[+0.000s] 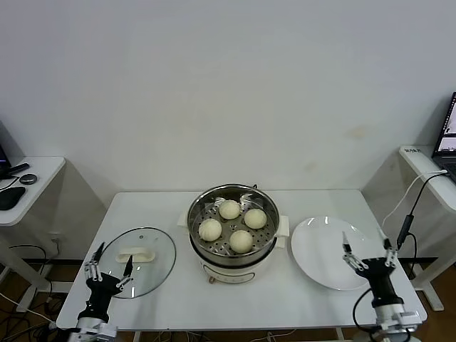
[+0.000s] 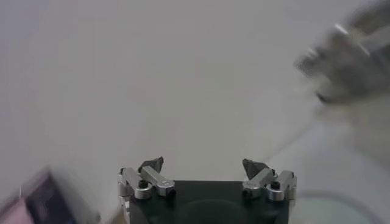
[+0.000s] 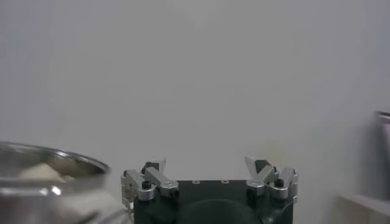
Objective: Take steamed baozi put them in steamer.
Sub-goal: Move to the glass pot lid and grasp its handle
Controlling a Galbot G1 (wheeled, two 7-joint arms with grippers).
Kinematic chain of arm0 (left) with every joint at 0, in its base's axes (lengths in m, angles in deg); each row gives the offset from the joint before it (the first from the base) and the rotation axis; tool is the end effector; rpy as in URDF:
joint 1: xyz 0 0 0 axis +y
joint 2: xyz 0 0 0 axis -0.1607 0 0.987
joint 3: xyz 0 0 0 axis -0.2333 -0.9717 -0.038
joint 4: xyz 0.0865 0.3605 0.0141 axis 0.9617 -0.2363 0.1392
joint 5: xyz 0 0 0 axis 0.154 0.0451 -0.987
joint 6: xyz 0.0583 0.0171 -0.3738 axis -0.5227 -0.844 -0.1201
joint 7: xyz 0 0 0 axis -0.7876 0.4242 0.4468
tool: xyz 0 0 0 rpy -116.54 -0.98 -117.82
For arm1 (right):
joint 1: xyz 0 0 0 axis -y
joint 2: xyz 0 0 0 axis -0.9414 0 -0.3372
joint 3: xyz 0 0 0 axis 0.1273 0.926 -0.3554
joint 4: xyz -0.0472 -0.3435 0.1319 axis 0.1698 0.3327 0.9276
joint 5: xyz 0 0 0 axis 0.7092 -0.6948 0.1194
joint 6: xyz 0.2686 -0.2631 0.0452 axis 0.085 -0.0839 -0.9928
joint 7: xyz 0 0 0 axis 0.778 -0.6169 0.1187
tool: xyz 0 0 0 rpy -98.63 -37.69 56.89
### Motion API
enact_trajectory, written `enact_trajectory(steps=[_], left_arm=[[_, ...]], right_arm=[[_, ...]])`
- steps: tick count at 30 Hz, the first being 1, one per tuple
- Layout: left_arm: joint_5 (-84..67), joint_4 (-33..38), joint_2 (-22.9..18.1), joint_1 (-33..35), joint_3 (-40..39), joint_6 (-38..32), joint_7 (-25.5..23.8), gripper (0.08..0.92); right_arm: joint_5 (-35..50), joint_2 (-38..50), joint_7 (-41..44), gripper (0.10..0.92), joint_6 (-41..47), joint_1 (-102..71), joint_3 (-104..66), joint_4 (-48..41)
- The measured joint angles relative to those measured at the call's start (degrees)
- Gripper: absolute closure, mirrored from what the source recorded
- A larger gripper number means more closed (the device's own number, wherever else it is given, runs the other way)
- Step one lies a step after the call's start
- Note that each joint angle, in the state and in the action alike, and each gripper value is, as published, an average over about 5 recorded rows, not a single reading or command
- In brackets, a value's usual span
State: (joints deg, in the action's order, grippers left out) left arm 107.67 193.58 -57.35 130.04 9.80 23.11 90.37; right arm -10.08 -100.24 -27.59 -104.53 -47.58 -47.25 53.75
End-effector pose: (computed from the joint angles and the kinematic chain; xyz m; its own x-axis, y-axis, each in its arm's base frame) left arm 0.1893 0.1395 -0.3851 -1.0000 0.0056 -0.0038 -0.0001 0.5519 0.8339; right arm 0.1953 -0.1691 -0.3622 -0.9779 -0.0014 -0.2093 0.0389 0.9814 -0.1881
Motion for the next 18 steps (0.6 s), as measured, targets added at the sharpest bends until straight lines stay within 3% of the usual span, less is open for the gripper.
enact_trajectory(steps=[8, 18], left_arm=[[23.1, -7.2, 3.4, -4.0, -1.0, -1.0, -1.4, 0.177], [33.6, -15.5, 5.9, -10.4, -2.1, -2.5, -0.8, 0.177]], right_arm=[[-0.5, -2.8, -1.1, 0.203, -0.5, -3.2, -3.4, 0.3], [-1.6, -5.4, -1.7, 0.203, -0.9, -5.8, -5.3, 0.9]])
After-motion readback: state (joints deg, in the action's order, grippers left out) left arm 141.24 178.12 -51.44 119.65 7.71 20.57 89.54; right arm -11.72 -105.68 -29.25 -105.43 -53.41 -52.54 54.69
